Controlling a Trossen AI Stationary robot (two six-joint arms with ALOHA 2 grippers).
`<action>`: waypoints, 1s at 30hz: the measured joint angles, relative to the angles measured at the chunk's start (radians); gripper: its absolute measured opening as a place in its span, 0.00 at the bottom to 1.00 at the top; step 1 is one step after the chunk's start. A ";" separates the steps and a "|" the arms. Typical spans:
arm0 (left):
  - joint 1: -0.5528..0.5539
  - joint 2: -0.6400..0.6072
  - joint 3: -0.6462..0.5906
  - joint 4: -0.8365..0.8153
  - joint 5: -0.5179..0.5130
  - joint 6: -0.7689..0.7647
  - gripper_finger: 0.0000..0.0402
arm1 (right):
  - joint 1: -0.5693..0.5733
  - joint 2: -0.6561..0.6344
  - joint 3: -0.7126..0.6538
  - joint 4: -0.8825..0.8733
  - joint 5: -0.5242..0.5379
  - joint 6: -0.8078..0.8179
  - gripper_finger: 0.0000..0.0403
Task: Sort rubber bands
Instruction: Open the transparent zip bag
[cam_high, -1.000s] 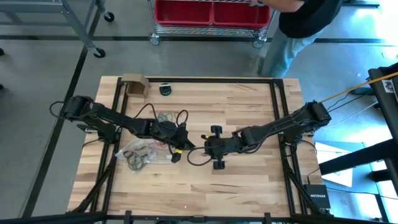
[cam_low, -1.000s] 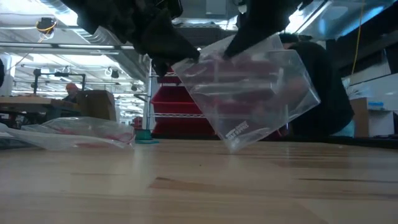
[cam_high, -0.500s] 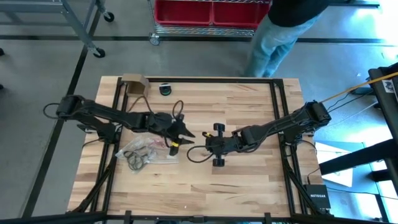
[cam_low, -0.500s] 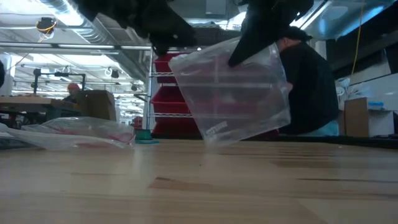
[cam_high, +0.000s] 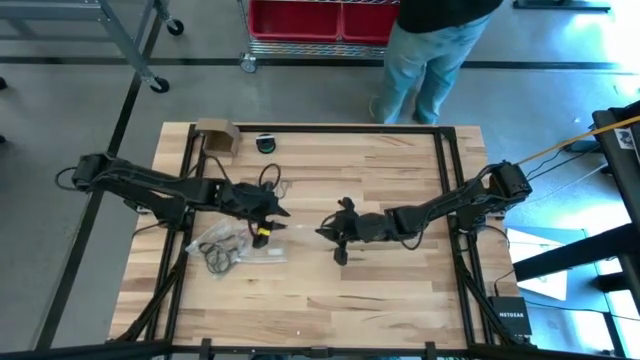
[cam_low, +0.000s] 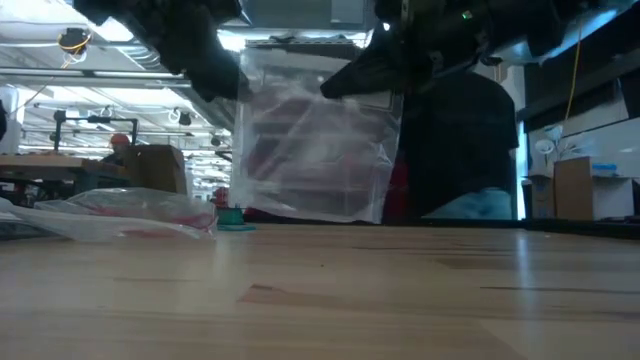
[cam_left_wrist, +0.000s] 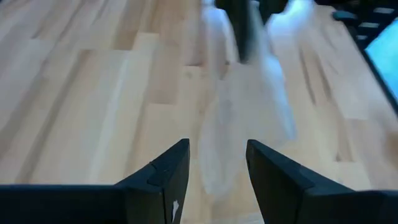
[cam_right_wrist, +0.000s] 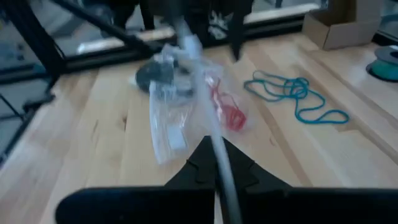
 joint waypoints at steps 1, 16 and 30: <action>-0.010 -0.001 -0.015 0.027 0.000 -0.004 0.38 | 0.001 0.000 -0.016 0.040 0.000 0.003 0.00; -0.059 -0.109 0.004 -0.185 0.003 -0.023 0.38 | 0.002 0.000 -0.031 0.082 0.016 -0.004 0.00; -0.065 -0.084 -0.041 0.153 -0.021 0.002 0.38 | 0.002 0.000 -0.031 0.095 0.025 -0.006 0.00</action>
